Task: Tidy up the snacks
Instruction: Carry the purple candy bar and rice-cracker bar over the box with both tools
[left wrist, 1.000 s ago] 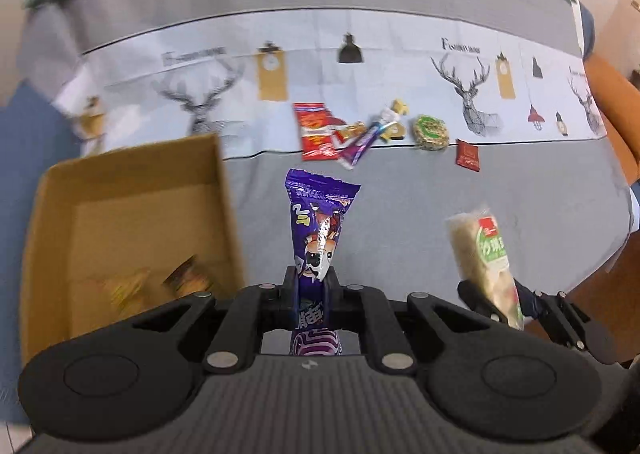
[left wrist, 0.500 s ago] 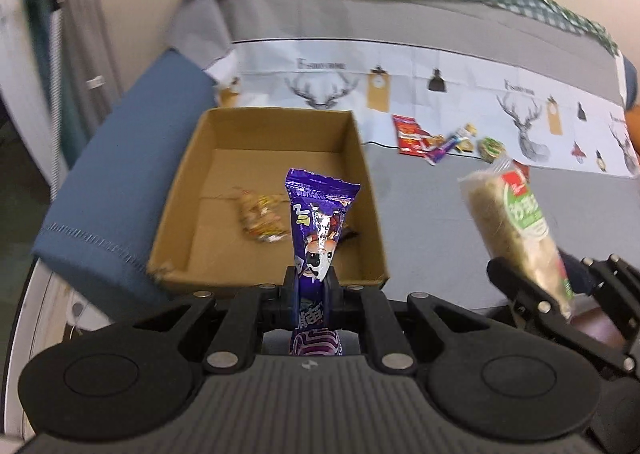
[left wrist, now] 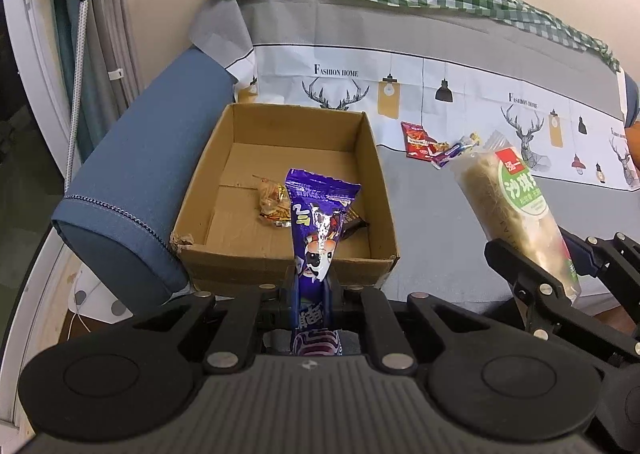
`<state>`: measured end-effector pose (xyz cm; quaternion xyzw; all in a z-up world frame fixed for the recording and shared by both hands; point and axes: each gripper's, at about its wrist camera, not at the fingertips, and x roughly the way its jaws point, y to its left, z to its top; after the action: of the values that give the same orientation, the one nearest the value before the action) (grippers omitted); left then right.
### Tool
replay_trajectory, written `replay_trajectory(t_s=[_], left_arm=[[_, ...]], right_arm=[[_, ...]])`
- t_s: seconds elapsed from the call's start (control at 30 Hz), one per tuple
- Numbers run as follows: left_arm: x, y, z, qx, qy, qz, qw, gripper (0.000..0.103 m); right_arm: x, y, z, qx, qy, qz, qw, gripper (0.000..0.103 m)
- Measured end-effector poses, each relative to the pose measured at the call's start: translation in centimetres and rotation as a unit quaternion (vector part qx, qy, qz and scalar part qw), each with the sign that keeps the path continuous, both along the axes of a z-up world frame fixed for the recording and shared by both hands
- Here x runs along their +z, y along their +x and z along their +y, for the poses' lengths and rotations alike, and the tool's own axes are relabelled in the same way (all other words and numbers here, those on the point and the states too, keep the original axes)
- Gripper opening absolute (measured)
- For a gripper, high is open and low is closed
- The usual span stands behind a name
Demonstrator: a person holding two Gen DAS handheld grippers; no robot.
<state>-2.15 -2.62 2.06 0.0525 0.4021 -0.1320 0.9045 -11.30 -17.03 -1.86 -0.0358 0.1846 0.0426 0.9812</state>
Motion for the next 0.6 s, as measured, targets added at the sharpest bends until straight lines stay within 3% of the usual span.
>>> replay_trajectory(t_s=[0.6], left_arm=[[-1.0,1.0,-0.1,0.002,0.002,0.015,0.9999,0.012]], right_arm=[[-0.8,1.6,0.0,0.006,-0.004,0.023,1.000,0.038]])
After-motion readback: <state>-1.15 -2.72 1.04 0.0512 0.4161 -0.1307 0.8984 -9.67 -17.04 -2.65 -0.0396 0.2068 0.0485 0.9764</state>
